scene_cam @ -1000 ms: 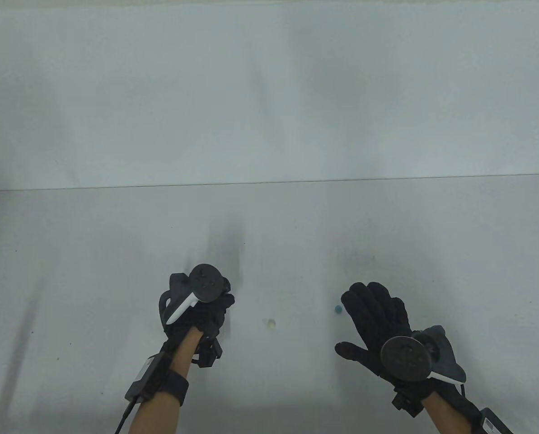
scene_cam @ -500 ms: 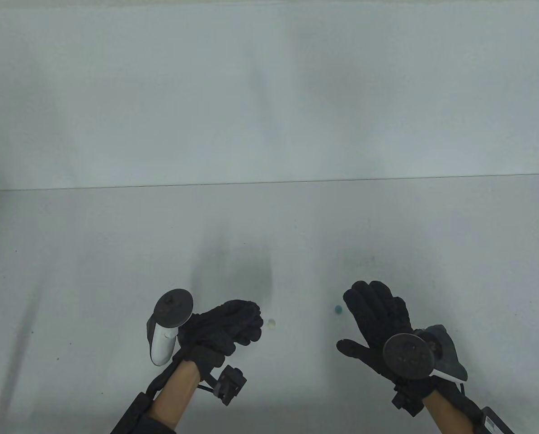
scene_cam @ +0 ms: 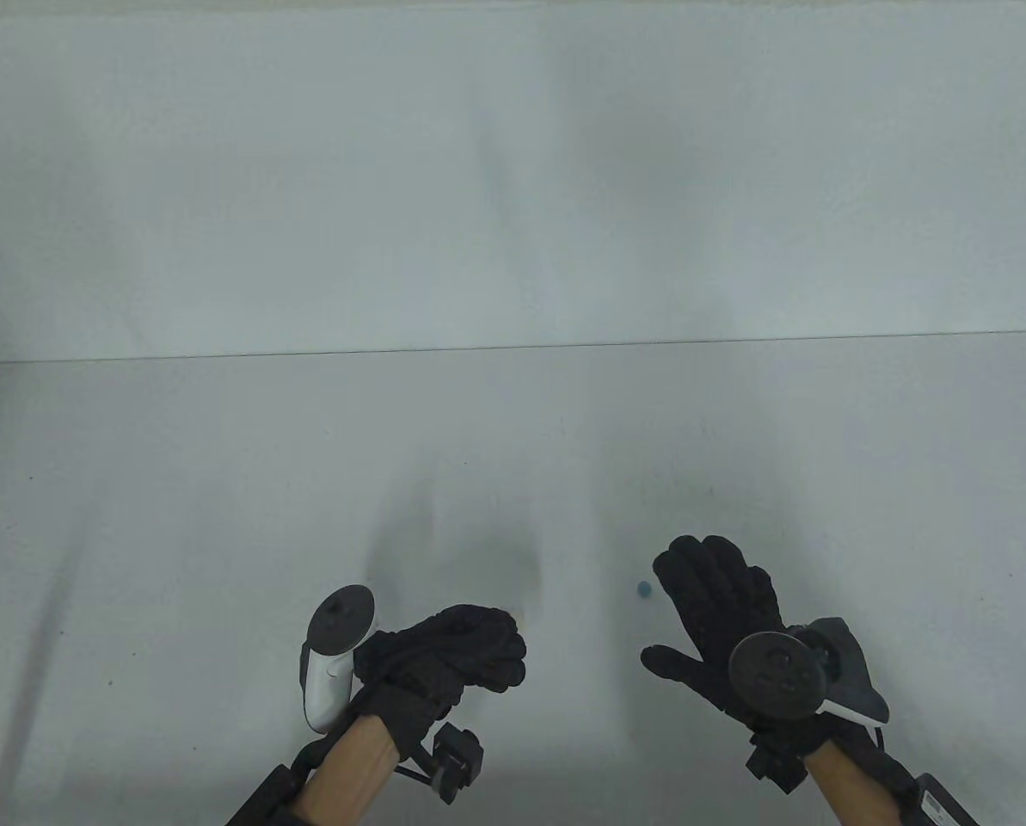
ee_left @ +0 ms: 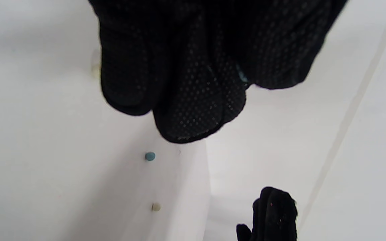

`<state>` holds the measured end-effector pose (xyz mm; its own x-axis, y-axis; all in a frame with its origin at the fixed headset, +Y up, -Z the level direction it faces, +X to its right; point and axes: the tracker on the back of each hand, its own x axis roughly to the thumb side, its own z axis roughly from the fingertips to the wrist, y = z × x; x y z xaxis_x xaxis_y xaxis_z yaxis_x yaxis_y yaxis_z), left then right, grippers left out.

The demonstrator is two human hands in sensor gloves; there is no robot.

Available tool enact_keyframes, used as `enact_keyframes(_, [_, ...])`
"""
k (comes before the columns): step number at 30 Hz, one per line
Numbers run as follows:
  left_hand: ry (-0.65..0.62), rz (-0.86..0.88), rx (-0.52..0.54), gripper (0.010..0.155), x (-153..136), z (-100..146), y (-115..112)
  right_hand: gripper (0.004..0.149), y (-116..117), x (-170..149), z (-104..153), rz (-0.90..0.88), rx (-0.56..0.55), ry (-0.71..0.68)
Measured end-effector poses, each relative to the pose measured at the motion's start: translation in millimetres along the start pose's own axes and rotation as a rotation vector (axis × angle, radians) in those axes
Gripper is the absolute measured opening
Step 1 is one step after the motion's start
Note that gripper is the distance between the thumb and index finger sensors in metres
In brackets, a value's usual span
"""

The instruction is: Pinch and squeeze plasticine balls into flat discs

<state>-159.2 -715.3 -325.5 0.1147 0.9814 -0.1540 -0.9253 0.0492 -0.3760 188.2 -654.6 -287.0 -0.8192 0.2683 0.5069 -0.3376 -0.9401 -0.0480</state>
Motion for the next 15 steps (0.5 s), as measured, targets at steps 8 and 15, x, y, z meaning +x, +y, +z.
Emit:
enact_keyframes(8, [0.098,0.111,-0.027,0.051,-14,-3,3,0.084,1,-1,0,-0.006,0.001,0.013])
enact_keyframes(15, [0.068,0.178,-0.065,0.06,-13,-2,1,0.084,0,-2,-1,-0.008,0.001,0.019])
